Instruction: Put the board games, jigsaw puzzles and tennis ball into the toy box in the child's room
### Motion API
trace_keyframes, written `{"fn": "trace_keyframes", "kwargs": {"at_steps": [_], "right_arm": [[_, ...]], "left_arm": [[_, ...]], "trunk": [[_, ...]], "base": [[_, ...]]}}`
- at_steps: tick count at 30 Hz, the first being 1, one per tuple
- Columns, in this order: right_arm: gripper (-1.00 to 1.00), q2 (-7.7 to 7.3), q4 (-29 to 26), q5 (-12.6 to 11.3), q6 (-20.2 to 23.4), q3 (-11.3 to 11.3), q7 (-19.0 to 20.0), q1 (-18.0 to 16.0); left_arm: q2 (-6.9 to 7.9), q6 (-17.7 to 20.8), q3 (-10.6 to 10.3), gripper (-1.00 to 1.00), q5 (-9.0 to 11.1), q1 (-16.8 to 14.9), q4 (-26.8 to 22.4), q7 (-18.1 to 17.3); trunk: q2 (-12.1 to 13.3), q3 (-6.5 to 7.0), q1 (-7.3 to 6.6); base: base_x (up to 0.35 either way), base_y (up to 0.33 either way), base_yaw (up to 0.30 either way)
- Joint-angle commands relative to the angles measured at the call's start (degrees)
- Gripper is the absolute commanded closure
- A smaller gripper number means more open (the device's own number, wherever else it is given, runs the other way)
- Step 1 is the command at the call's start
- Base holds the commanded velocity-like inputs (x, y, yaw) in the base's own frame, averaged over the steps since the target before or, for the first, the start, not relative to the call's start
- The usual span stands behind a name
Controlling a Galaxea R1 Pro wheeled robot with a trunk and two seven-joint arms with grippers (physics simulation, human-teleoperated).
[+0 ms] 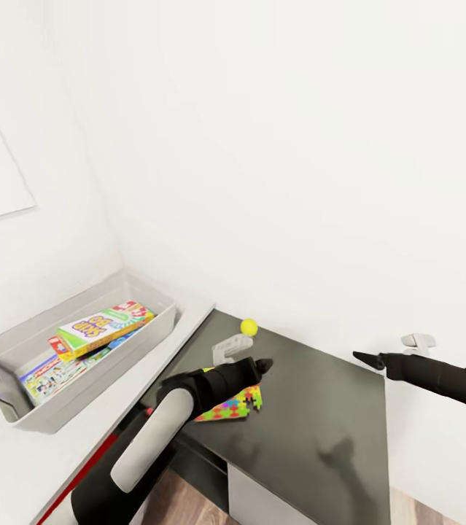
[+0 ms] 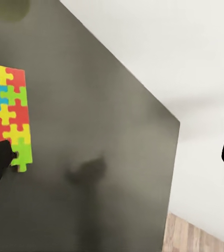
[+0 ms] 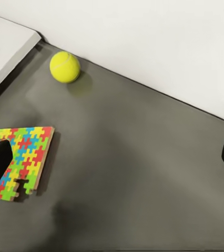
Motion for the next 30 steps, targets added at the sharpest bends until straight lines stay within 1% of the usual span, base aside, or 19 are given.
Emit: {"fn": "trace_keyframes", "kwargs": {"at_steps": [1,3,4,7,8,11,12,16,20,26,28,30], "right_arm": [[-1.00,0.13,0.1,-0.2,0.4,0.8,-1.2,-0.1],[-1.00,0.72,0.2,-0.2,0.4,2.0,-4.3,-0.1],[-1.00,0.72,0.2,-0.2,0.4,2.0,-4.3,-0.1],[-1.00,2.24,0.3,-0.2,0.3,3.1,-9.5,-0.1],[-1.00,2.24,0.3,-0.2,0.3,3.1,-9.5,-0.1],[-1.00,3.92,0.4,-0.3,0.3,3.6,-13.1,-0.1],[-1.00,3.92,0.4,-0.3,0.3,3.6,-13.1,-0.1],[-1.00,5.05,1.0,-0.5,-0.1,4.0,-15.2,0.5],[-1.00,5.39,1.7,-0.5,-1.4,4.1,-16.0,1.1],[-1.00,5.49,2.1,-0.6,-3.7,4.2,-16.3,1.7],[-1.00,6.15,1.4,-0.7,-3.6,3.9,-16.4,1.1],[-1.00,6.79,1.2,-0.7,-3.5,3.6,-16.3,0.4]], "left_arm": [[0.33,-0.3,0.4,-1.00,0.4,0.4,-0.1,0.3],[0.83,-0.9,1.0,-1.00,0.4,1.4,0.0,0.1],[0.83,-0.9,1.0,-1.00,0.4,1.4,0.0,0.1],[1.86,-1.4,1.8,-1.00,-0.2,3.0,0.1,-0.3],[1.86,-1.4,1.8,-1.00,-0.2,3.0,0.1,-0.3],[3.24,-1.8,3.1,-1.00,-1.2,4.3,0.2,-0.5],[3.24,-1.8,3.1,-1.00,-1.2,4.3,0.2,-0.5],[4.22,-2.9,5.0,-1.00,-1.9,6.2,0.1,-0.6],[4.53,-3.5,5.8,-1.00,-2.1,7.0,0.1,-0.6],[4.49,-3.8,6.2,-1.00,-2.3,7.5,0.1,-0.7],[3.83,-4.2,6.8,-1.00,-1.6,6.9,-0.2,-0.6],[4.00,-4.1,7.5,-1.00,-1.2,6.2,-0.2,-0.8]], "trunk": [[0.0,0.03,0.00],[0.0,0.22,0.00],[0.0,0.31,0.00],[0.0,0.57,0.00],[0.0,0.66,0.00],[0.0,0.84,0.00],[0.0,0.89,0.00],[0.0,1.00,0.00],[0.0,1.06,0.00],[0.0,1.10,0.00],[0.0,1.09,0.00],[0.0,1.09,0.00]], "base": [[0.000,0.000,-0.067],[0.000,0.000,-0.067],[0.000,0.000,-0.067],[0.000,0.000,-0.054],[0.000,0.000,-0.044],[0.000,0.000,-0.029],[0.000,0.000,-0.022],[0.000,0.000,-0.013],[0.000,0.000,-0.007],[0.000,0.000,-0.003],[0.000,0.000,0.000],[0.000,0.000,0.000]]}}
